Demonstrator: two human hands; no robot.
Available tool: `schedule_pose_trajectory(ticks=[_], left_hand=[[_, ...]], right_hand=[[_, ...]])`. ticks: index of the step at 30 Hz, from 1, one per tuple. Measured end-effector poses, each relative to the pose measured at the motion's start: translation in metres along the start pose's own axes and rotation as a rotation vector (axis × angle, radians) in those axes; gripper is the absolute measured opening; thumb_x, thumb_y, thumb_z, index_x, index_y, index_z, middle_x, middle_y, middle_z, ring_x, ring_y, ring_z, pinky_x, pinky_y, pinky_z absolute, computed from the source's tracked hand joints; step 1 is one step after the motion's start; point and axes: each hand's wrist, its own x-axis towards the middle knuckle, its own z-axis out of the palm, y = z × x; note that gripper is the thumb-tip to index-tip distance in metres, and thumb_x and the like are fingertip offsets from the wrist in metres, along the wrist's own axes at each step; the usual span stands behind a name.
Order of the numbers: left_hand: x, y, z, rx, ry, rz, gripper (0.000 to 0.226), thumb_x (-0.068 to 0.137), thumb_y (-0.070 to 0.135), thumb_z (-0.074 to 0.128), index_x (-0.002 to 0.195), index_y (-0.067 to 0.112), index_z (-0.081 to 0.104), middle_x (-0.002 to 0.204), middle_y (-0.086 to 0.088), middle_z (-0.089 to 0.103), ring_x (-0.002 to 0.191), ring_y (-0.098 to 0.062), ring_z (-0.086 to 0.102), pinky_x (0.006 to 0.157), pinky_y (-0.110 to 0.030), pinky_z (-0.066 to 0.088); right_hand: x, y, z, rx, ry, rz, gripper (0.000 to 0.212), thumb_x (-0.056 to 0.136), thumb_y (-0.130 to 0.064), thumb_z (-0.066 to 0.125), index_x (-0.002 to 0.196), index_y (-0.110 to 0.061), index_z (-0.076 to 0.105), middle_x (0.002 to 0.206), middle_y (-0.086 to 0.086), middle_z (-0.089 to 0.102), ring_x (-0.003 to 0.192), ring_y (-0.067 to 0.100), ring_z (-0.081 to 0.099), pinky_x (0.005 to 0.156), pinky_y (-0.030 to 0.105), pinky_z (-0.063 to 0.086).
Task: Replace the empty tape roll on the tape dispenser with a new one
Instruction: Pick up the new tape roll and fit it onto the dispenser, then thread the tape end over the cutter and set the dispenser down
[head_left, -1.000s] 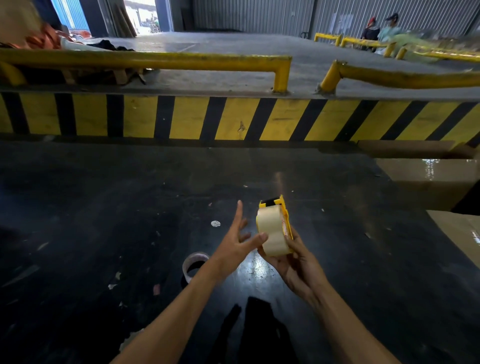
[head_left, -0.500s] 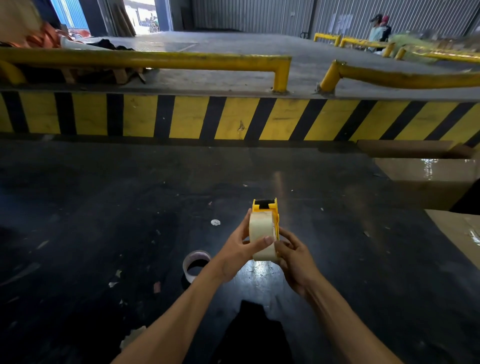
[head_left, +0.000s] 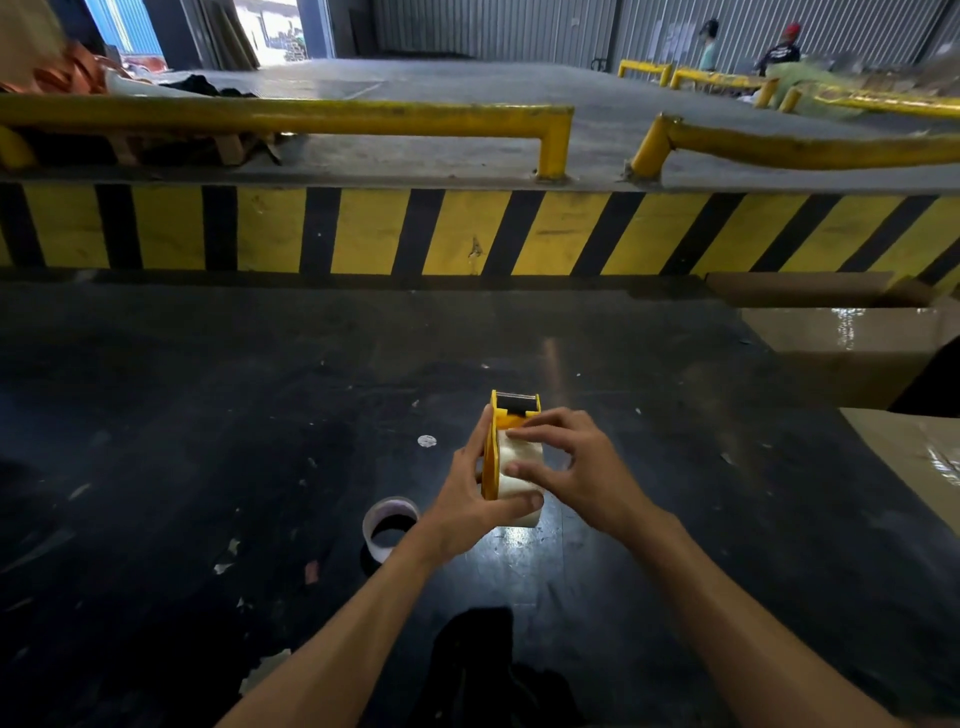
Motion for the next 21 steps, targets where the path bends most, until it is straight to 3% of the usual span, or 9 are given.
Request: schedule_pose_trajectory(ticks=[7,12,16,19,21], left_hand=[[-0.001,-0.005,-0.002,0.079,0.019,-0.017,0.117,0.065,0.046,0.092,0.146,0.071,0.011,0.149,-0.004,0.039,0.13,-0.025,0.054,0.104,-0.052,0.054],[-0.001,-0.007,0.004,-0.031,0.044,-0.037,0.113,0.062,0.065,0.087,0.148,0.068,0.014,0.148,-0.003,0.045,0.128,-0.025,0.059,0.105,-0.055,0.053],[-0.003,-0.004,0.013,-0.101,0.047,-0.023,0.099,0.072,0.059,0.08,0.15,0.063,0.019,0.138,0.017,0.062,0.129,-0.024,0.06,0.111,-0.055,0.048],[-0.005,-0.002,0.016,-0.116,0.025,-0.009,0.097,0.074,0.05,0.082,0.149,0.064,0.023,0.144,0.004,0.057,0.128,-0.026,0.06,0.108,-0.056,0.05],[-0.006,-0.004,0.016,-0.07,0.0,0.004,0.1,0.07,0.056,0.085,0.148,0.065,0.022,0.147,-0.005,0.05,0.128,-0.027,0.059,0.107,-0.058,0.051]], right_hand=[[0.015,-0.004,-0.003,-0.078,0.148,-0.081,0.01,0.088,-0.021,0.072,0.094,-0.014,0.078,0.089,-0.001,0.072,0.083,0.015,0.061,0.073,0.029,0.049],[0.022,-0.011,-0.004,-0.058,0.163,-0.041,0.011,0.09,-0.023,0.068,0.086,-0.015,0.073,0.08,-0.001,0.07,0.072,0.018,0.062,0.068,0.035,0.051],[0.027,-0.015,-0.008,-0.094,0.127,-0.023,0.012,0.09,-0.027,0.067,0.082,-0.02,0.071,0.076,-0.007,0.069,0.067,0.011,0.059,0.066,0.034,0.051],[0.034,-0.015,-0.016,-0.139,0.121,0.053,0.015,0.09,-0.031,0.065,0.08,-0.021,0.072,0.071,-0.009,0.069,0.066,0.011,0.062,0.064,0.036,0.053],[0.04,-0.012,-0.023,-0.181,0.144,0.122,0.019,0.089,-0.035,0.061,0.079,-0.022,0.071,0.072,-0.007,0.071,0.068,0.014,0.065,0.064,0.039,0.055]])
